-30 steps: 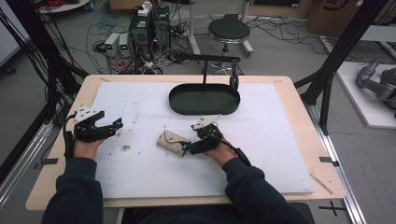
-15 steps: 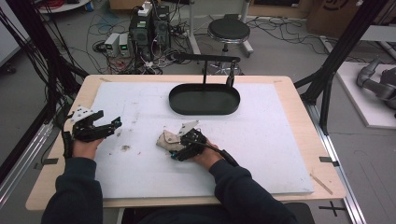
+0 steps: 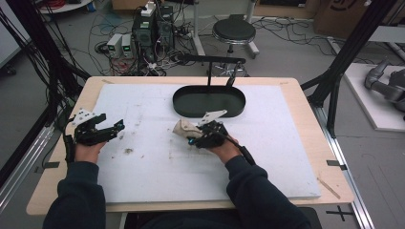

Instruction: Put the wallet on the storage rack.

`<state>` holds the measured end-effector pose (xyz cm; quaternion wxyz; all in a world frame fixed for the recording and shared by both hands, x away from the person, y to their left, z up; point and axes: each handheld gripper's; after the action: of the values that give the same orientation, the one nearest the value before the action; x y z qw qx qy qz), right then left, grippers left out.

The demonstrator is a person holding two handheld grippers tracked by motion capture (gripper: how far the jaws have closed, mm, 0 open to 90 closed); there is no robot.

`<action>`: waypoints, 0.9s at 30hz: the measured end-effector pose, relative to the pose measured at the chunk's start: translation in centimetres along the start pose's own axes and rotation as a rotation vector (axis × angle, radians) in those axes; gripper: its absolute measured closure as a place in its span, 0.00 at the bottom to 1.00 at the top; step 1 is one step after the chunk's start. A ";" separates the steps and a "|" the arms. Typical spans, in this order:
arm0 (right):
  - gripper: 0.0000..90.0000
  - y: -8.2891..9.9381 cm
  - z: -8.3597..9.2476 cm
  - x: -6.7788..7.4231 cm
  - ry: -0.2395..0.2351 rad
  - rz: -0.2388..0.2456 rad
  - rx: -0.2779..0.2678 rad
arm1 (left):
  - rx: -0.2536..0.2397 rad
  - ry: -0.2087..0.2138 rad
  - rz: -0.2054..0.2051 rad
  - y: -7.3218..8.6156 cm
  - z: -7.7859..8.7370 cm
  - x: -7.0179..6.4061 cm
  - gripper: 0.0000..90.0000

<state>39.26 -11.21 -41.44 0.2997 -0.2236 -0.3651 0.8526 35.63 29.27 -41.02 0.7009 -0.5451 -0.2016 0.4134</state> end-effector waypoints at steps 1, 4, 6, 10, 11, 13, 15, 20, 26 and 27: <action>0.53 -0.1 0.3 -0.6 0.019 -0.008 0.000 | -0.001 0.000 0.001 0.0 0.0 0.0 0.23; 0.53 -0.7 0.9 -2.8 0.075 -0.037 -0.025 | 0.001 0.003 -0.001 0.0 -0.2 -0.2 0.24; 0.53 -1.3 1.0 -4.2 0.125 -0.040 -0.021 | 0.006 0.006 -0.007 0.0 -0.3 -0.2 0.24; 0.53 -2.3 0.1 -7.3 0.211 -0.061 -0.001 | 0.005 0.017 -0.006 0.0 -0.3 -0.3 0.24; 0.53 -2.4 -0.3 -8.1 0.229 -0.056 -0.002 | 0.001 0.018 -0.007 0.0 -0.4 -0.4 0.24; 0.52 -2.8 -1.2 -9.4 0.262 -0.063 0.019 | -0.001 0.022 -0.010 0.0 -0.4 -0.5 0.24; 0.52 -3.1 -2.2 -10.4 0.293 -0.068 0.042 | -0.003 0.026 -0.014 0.0 -0.5 -0.6 0.24; 0.51 -3.3 -4.6 -12.0 0.340 -0.100 0.081 | -0.004 0.032 -0.016 0.0 -0.6 -0.7 0.24; 0.40 -2.1 -7.0 -12.3 0.344 -0.120 0.147 | -0.003 0.040 -0.020 0.0 -0.7 -0.7 0.24; 0.38 -2.0 -7.1 -12.3 0.350 -0.130 0.152 | -0.001 0.040 -0.020 0.0 -0.7 -0.7 0.24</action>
<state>53.08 -14.97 -42.39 0.4288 -0.3211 -0.2559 0.8047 35.71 28.34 -41.16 0.7088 -0.5515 -0.1932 0.3951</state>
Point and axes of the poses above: each handheld gripper's, and its own axes: z roughly backward along the jaws, y roughly out of its underside, x roughly to its left, and after that the axes turned 14 degrees about y, right-handed
